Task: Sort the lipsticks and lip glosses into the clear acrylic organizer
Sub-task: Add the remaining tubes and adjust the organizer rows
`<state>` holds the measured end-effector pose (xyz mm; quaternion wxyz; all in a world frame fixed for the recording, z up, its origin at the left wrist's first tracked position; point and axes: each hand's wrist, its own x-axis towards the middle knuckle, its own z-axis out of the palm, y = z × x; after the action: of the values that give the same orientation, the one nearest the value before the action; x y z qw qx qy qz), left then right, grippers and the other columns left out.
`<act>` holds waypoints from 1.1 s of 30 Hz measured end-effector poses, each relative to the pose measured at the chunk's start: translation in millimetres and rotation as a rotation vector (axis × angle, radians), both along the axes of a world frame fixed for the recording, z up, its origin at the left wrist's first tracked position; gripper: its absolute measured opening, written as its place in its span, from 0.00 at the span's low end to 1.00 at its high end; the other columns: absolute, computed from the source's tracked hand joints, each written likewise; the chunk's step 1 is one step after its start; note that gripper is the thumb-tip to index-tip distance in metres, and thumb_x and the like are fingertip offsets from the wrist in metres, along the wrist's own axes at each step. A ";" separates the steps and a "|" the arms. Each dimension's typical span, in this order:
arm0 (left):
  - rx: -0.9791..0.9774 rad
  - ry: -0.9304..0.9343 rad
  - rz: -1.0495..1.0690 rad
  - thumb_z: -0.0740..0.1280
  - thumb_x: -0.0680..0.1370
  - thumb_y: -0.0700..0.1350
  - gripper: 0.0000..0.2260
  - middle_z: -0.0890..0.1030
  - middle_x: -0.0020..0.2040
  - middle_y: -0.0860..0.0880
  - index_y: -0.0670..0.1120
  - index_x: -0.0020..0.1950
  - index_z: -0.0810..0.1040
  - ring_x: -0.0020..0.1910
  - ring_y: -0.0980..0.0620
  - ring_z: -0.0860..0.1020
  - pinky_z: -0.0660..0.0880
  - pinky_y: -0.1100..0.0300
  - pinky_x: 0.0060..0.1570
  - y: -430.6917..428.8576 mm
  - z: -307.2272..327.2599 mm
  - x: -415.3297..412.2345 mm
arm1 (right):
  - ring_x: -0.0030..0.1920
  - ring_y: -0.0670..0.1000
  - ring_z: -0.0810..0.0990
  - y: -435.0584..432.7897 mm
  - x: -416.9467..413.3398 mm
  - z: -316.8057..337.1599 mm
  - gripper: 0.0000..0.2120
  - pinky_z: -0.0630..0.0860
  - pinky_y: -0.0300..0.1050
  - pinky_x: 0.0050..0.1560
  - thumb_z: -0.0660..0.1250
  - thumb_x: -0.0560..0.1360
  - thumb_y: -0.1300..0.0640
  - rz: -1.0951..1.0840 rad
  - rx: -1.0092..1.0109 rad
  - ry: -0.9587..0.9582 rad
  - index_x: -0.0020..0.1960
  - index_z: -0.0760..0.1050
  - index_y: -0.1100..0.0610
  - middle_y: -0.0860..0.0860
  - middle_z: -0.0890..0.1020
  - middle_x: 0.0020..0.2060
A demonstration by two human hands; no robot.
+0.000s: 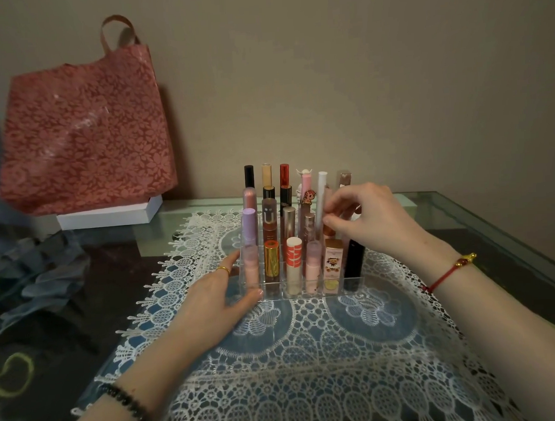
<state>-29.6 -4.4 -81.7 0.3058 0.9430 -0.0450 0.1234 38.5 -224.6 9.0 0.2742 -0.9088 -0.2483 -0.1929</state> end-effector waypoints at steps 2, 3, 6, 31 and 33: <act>0.000 -0.010 -0.001 0.64 0.71 0.59 0.35 0.74 0.61 0.50 0.52 0.73 0.51 0.47 0.52 0.78 0.70 0.58 0.56 -0.2 -0.5 0.0 | 0.39 0.39 0.76 0.1 0.0 0.3 0.03 0.70 0.31 0.38 0.70 0.69 0.56 0.002 -0.006 -0.010 0.42 0.78 0.49 0.44 0.80 0.38; 0.001 -0.018 0.001 0.64 0.71 0.59 0.35 0.74 0.62 0.50 0.52 0.73 0.51 0.49 0.52 0.77 0.69 0.59 0.56 0.0 -0.7 0.4 | 0.39 0.39 0.76 0.2 0.0 0.6 0.03 0.69 0.30 0.37 0.70 0.69 0.56 0.005 -0.008 -0.013 0.42 0.78 0.49 0.43 0.80 0.37; 0.003 -0.022 0.004 0.64 0.71 0.59 0.35 0.73 0.62 0.49 0.52 0.73 0.51 0.55 0.53 0.75 0.69 0.59 0.57 0.9 -0.8 1.1 | 0.39 0.39 0.76 0.0 0.6 1.2 0.02 0.70 0.31 0.38 0.70 0.69 0.55 0.007 -0.015 -0.019 0.41 0.78 0.50 0.44 0.80 0.38; -0.003 -0.034 0.000 0.65 0.71 0.58 0.35 0.73 0.63 0.48 0.51 0.73 0.52 0.54 0.51 0.76 0.68 0.58 0.58 1.6 0.5 0.4 | 0.44 0.42 0.68 -16.5 -20.2 -14.2 0.12 0.61 0.38 0.44 0.67 0.69 0.46 0.056 -0.312 -0.113 0.51 0.78 0.46 0.40 0.80 0.43; 0.003 -0.031 -0.003 0.64 0.71 0.58 0.35 0.74 0.62 0.48 0.51 0.73 0.52 0.53 0.52 0.76 0.68 0.59 0.57 1.6 0.1 0.2 | 0.44 0.42 0.68 -16.3 -20.0 -13.9 0.11 0.61 0.38 0.44 0.67 0.69 0.46 0.056 -0.304 -0.105 0.51 0.78 0.46 0.40 0.80 0.43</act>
<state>-29.4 -2.8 -81.7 0.3039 0.9413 -0.0515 0.1374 18.4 -240.9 -4.9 0.1253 -0.9213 -0.3138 -0.1926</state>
